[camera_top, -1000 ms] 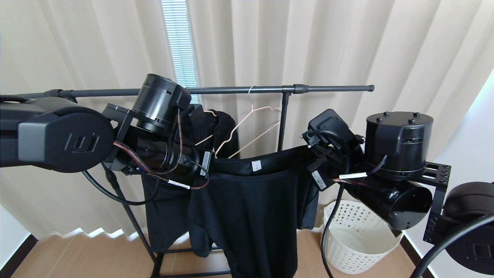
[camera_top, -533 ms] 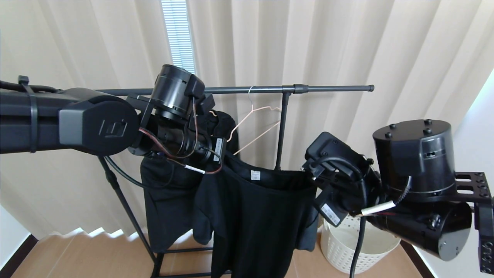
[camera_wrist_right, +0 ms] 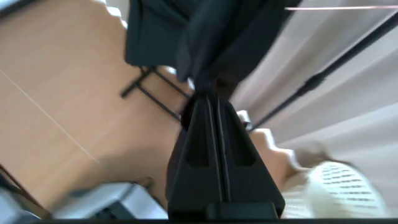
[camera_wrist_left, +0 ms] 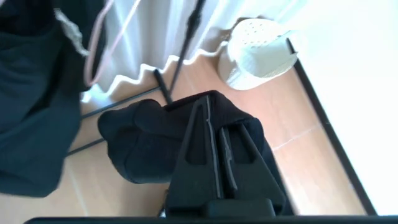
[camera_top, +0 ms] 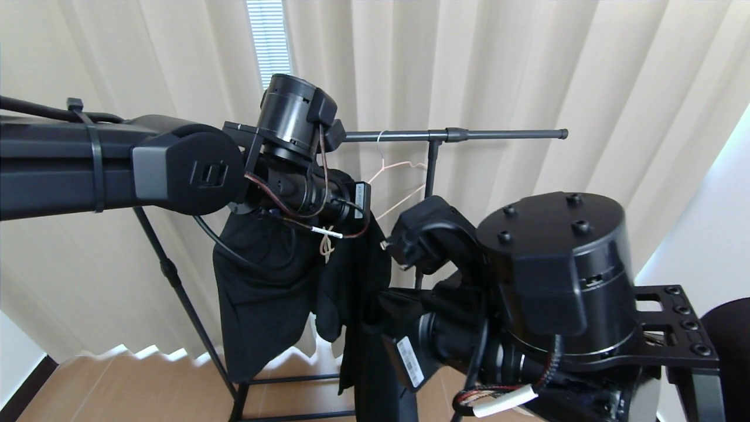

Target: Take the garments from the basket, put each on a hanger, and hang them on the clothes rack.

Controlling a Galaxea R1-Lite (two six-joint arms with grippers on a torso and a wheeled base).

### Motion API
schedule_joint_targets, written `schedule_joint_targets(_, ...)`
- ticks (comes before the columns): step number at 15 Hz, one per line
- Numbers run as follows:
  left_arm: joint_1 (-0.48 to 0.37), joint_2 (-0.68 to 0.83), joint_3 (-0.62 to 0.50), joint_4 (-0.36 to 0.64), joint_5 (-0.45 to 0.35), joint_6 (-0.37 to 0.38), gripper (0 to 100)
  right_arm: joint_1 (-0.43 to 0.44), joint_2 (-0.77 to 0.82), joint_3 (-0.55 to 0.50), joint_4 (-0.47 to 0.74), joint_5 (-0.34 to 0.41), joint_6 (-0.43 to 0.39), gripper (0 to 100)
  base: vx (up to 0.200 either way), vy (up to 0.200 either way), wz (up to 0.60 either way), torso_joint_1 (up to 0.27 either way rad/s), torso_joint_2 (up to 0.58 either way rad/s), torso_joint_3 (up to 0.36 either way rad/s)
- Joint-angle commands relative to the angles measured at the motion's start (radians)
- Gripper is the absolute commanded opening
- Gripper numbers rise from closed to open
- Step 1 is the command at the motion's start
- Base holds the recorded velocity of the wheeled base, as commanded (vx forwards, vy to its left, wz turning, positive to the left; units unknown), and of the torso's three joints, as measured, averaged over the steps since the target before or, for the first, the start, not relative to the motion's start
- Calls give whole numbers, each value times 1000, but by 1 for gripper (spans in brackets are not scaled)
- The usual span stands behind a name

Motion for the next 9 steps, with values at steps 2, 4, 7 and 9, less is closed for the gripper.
schedule_joint_targets(2, -12, 6, -19, -1, -20, -28, 0, 7, 65, -93, 1, 0, 69, 0, 0, 0, 0, 0, 0, 0)
schedule_joint_targets(4, -15, 3, -22, -2, -24, -29, 0, 7, 61, -95, -1, 0, 74, 0, 0, 0, 0, 0, 0, 0)
schedule_joint_targets(7, -15, 2, -20, -2, -24, -32, 0, 3, 47, -88, 1, -3, 72, 0, 0, 0, 0, 0, 0, 0)
schedule_joint_targets(9, -13, 0, -22, -2, -24, -43, 0, -2, 13, -70, 21, -4, 62, 0, 0, 0, 0, 0, 0, 0)
